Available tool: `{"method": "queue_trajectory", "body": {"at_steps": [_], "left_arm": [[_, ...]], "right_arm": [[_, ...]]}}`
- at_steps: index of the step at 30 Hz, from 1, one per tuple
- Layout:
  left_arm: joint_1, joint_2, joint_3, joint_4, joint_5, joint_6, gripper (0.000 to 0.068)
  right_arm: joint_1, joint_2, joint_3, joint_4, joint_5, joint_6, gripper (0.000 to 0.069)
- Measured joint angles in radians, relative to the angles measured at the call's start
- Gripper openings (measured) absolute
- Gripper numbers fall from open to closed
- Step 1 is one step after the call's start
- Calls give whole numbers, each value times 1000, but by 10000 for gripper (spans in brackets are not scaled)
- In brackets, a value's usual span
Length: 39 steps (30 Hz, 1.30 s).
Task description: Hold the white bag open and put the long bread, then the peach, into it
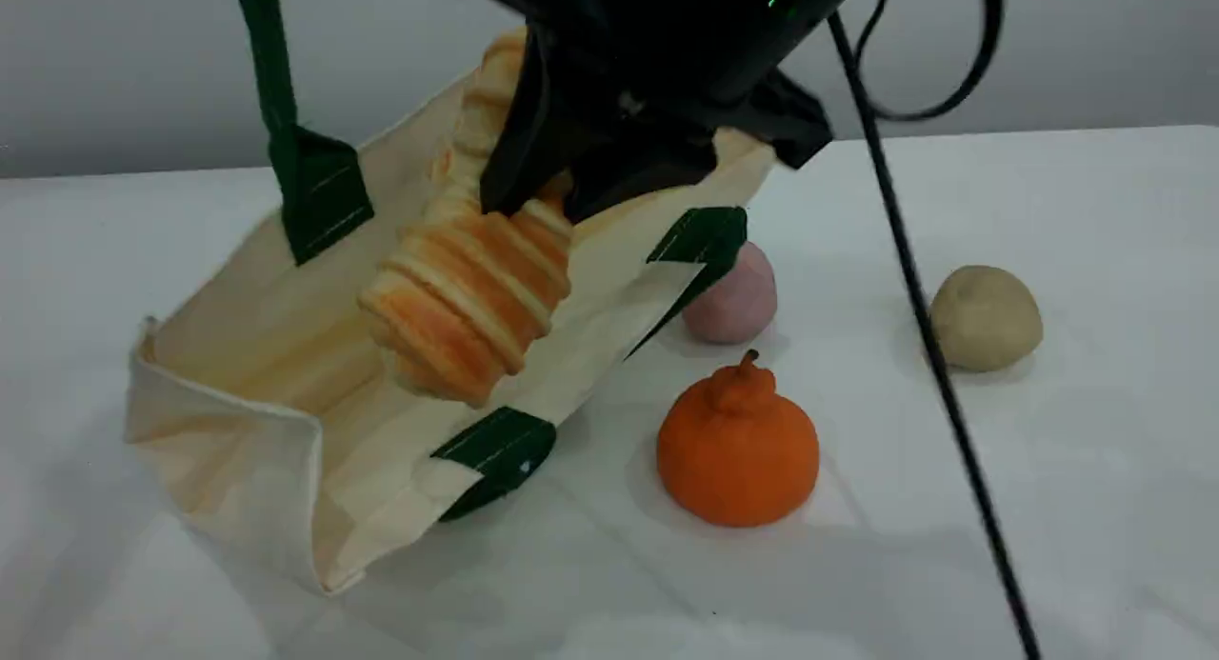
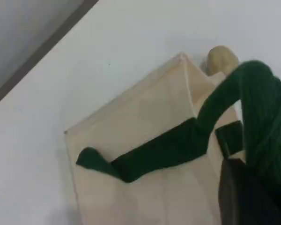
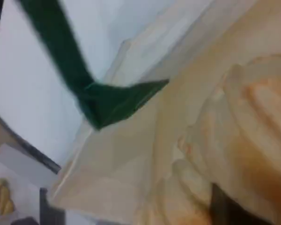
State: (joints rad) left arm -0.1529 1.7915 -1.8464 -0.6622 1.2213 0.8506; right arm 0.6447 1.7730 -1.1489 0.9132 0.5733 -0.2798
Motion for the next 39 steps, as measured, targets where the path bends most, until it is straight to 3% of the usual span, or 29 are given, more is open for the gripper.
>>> {"method": "queue_trajectory", "body": {"at_steps": [12, 17, 24, 28, 34, 36, 39], "left_arm": [[0, 0, 0, -16, -2, 0, 97], [0, 0, 0, -18, -2, 0, 96], [0, 0, 0, -18, 0, 0, 96], [0, 0, 0, -18, 0, 1, 96], [0, 0, 0, -18, 0, 1, 96], [0, 0, 0, -18, 0, 1, 96], [0, 0, 0, -18, 0, 1, 96]], "right_arm": [[-6, 223, -186, 92, -69, -130, 125], [-6, 259, -200, 112, -129, -130, 124], [-6, 307, -205, 142, -125, -122, 138], [-6, 307, -205, 146, -111, -123, 265], [-10, 306, -205, 194, -64, -134, 557], [-16, 302, -205, 191, -38, -151, 601], [-37, 278, -205, 189, 10, -161, 609]]}}
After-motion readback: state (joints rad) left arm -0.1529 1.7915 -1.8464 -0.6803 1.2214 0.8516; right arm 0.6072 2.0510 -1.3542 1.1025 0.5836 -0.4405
